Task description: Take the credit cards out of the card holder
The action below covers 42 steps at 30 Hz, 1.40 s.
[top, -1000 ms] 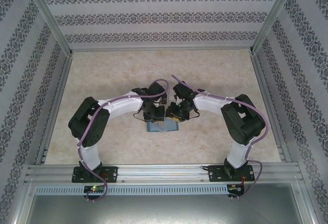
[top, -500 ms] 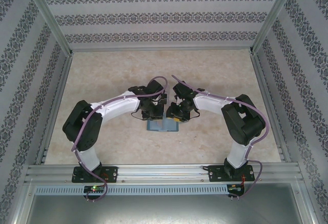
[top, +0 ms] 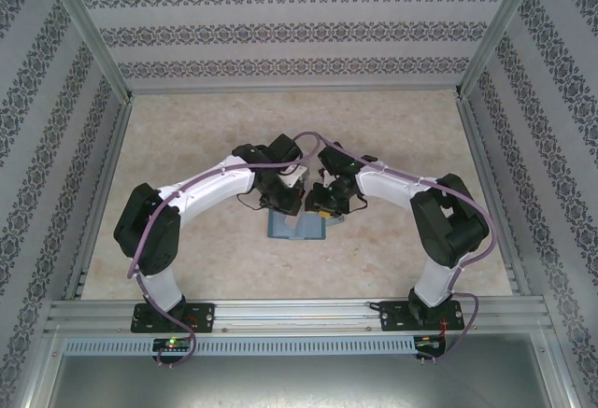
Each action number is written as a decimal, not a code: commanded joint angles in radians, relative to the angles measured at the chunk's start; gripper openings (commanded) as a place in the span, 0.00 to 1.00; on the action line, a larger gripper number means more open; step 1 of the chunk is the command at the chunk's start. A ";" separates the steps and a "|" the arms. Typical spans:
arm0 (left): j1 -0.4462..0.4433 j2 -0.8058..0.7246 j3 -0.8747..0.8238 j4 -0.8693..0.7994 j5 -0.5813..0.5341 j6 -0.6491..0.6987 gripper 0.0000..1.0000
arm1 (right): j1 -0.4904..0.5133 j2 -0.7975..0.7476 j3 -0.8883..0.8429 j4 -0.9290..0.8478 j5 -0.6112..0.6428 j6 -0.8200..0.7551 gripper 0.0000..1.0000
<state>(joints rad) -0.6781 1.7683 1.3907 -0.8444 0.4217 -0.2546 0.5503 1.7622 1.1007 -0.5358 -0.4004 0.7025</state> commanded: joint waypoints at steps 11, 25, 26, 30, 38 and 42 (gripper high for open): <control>0.011 -0.059 0.086 -0.258 0.066 0.953 0.00 | -0.048 -0.109 -0.002 -0.079 0.020 -0.047 0.39; 0.089 0.078 0.388 -0.382 -0.057 1.288 0.00 | -0.091 -0.216 -0.029 -0.157 0.060 -0.065 0.40; 0.096 0.101 0.428 -0.404 -0.061 1.296 0.00 | -0.098 -0.226 -0.033 -0.165 0.066 -0.069 0.39; 0.124 0.216 0.597 -0.489 -0.097 1.344 0.00 | -0.130 -0.273 -0.058 -0.180 0.072 -0.074 0.39; 0.194 0.457 0.931 -0.624 -0.085 1.398 0.00 | -0.166 -0.313 -0.091 -0.185 0.071 -0.074 0.39; 0.206 0.545 1.019 -0.625 -0.112 1.410 0.00 | -0.176 -0.310 -0.101 -0.178 0.069 -0.073 0.39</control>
<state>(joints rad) -0.4816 2.2726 2.3558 -1.3769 0.3229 1.1007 0.3874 1.4685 1.0138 -0.6964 -0.3450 0.6468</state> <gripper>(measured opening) 0.042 0.394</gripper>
